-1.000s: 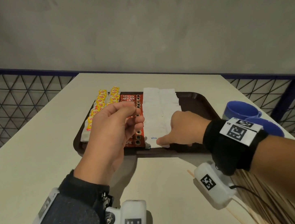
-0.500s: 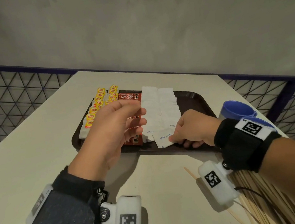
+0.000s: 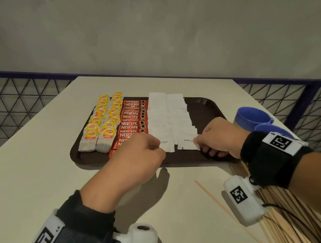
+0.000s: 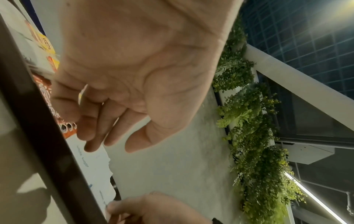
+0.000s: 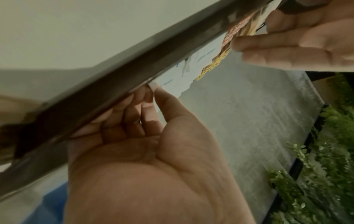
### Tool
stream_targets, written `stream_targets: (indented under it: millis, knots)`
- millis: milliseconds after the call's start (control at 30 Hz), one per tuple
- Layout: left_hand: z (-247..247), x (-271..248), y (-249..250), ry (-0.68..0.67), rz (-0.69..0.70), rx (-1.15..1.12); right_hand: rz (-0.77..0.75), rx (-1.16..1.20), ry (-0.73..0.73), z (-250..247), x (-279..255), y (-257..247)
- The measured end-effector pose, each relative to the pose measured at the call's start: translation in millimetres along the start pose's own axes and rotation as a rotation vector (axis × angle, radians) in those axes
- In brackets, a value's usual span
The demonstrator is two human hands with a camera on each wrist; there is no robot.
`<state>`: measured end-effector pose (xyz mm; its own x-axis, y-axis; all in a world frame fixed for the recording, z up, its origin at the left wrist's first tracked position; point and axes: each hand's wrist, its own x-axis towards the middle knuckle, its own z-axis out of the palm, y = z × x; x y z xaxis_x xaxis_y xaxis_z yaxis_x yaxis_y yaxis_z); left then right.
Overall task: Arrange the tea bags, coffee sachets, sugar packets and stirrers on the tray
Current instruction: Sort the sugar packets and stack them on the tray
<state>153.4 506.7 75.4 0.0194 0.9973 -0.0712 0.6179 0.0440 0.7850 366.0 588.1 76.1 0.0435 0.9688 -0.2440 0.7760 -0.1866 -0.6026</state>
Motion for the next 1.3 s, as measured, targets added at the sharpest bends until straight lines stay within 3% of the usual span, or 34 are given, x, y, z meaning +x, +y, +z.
stream_targets:
  millis: [167, 367, 800, 1033, 1300]
  knots:
    - [2.3, -1.2, -2.9, -0.095, 0.013, 0.097, -0.097, 0.028, 0.029, -0.2, -0.7, 4.9]
    - [7.3, -3.4, 1.3, -0.115, 0.016, 0.111, -0.206, -0.115, -0.035, 5.2, 7.3, 1.7]
    - [11.0, -2.3, 1.6, -0.125, 0.019, 0.111, -0.257, -0.138, -0.001, 10.6, 15.6, 3.4]
    - [10.0, -0.2, -0.7, -0.116, 0.017, 0.093, -0.159, 0.066, -0.02, 8.3, 14.0, 1.1]
    - [9.6, 1.1, -1.6, -0.128, 0.003, 0.052, -0.263, -0.097, 0.036, 11.7, 19.7, 4.4]
